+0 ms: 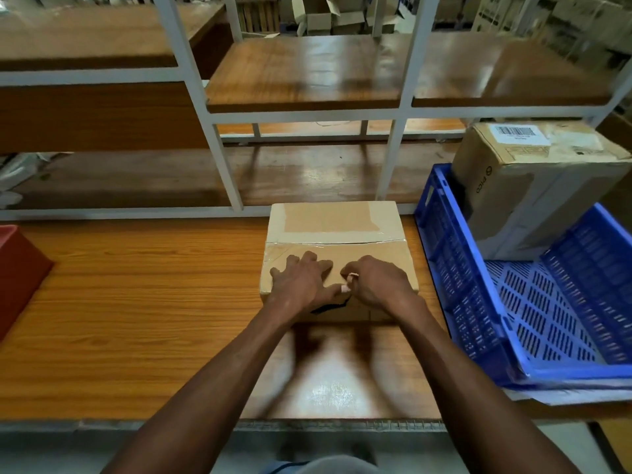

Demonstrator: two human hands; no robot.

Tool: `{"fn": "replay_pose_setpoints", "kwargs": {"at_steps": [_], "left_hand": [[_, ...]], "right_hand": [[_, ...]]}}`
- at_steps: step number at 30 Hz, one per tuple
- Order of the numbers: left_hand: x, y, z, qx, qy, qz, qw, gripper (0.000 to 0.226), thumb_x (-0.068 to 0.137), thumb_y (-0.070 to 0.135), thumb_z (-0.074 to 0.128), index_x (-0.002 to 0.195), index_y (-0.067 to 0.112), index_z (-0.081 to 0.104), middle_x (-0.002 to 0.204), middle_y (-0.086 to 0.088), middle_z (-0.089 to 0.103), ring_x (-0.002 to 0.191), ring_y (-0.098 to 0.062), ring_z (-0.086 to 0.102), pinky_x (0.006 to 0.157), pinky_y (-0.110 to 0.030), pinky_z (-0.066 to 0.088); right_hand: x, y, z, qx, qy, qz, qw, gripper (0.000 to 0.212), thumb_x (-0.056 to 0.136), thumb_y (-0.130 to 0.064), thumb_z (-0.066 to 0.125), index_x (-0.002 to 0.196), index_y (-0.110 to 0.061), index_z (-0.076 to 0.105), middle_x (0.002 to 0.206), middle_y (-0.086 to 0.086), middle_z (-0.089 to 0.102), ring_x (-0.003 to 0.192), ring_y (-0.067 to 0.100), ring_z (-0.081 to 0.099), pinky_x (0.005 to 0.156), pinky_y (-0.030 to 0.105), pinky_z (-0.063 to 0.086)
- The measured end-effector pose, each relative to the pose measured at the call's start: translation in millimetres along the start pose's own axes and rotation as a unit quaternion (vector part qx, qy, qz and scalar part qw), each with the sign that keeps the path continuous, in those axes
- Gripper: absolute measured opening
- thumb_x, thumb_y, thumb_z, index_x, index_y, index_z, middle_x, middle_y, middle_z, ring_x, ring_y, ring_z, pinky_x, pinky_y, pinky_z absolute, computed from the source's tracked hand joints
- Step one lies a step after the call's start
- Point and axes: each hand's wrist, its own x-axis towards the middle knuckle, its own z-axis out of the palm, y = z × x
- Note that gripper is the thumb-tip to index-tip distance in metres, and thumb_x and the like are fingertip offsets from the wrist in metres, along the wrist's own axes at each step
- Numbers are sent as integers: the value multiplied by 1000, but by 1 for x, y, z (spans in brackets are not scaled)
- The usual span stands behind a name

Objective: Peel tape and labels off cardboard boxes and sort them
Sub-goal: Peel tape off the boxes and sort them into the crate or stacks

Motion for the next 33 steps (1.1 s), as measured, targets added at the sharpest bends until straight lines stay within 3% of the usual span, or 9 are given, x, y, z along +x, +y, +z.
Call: {"fn": "replay_pose_setpoints", "kwargs": {"at_steps": [7,9,12,15,18,20,24,29,33], "left_hand": [[-4,-12,11,31,27,31,999,76,91,76,50,157,44,28,164,4,27,147,-32,25,107,-57,33],[-5,-20,17,34,34,44,998,80,93,69,55,160,47,18,169,5,17,153,-31,17,113,-58,28],[-12,-28,41,24,99,56,993,88,94,54,65,161,48,9,172,6,9,157,-29,11,117,-56,20],[-17,-36,63,27,168,60,984,92,93,42,70,161,49,8,172,6,11,157,-27,14,116,-55,18],[-24,-39,75,-16,207,-9,978,87,94,38,68,160,52,12,172,0,8,157,-36,2,116,-67,10],[-27,-36,78,-99,213,-67,970,86,93,33,69,159,53,18,172,-3,-1,154,-44,-11,115,-74,9],[-27,-34,69,-218,244,-68,942,80,87,18,81,153,42,44,167,0,15,140,-40,23,105,-60,48],[-28,-32,39,-269,323,-42,906,71,82,22,86,145,33,56,163,-1,26,139,-32,34,104,-56,49],[-28,-19,-8,-287,386,-34,876,68,81,27,86,142,34,55,165,-1,22,142,-32,33,105,-51,42]], "right_hand": [[-1,4,1,-2,35,3,999,37,104,-44,53,139,-32,59,142,2,58,124,28,56,92,41,50],[-9,5,25,-41,32,-6,999,56,104,-45,53,156,-36,36,164,3,34,144,35,39,111,49,40],[-20,18,61,-49,44,-20,998,93,98,-50,61,164,-42,-5,173,-3,-14,160,31,-9,127,47,0],[-23,31,77,-9,117,-25,993,93,97,-48,64,163,-47,-1,173,-7,-13,159,28,-13,126,48,-5],[-29,45,89,73,187,63,978,89,95,-39,68,161,-53,10,173,-8,-11,156,35,-21,121,59,-8],[-33,54,97,142,224,104,959,89,94,-26,71,160,-53,18,173,-11,-12,156,39,-17,120,64,-4],[-31,51,93,266,248,78,928,77,95,-15,73,158,-39,37,173,-11,-4,153,33,21,115,38,25],[-28,45,54,260,311,57,912,64,90,-25,77,148,-36,51,168,-5,22,148,30,33,119,58,32],[-29,39,-1,236,352,34,905,61,87,-32,77,143,-37,53,163,-4,31,141,30,41,116,61,27]]}}
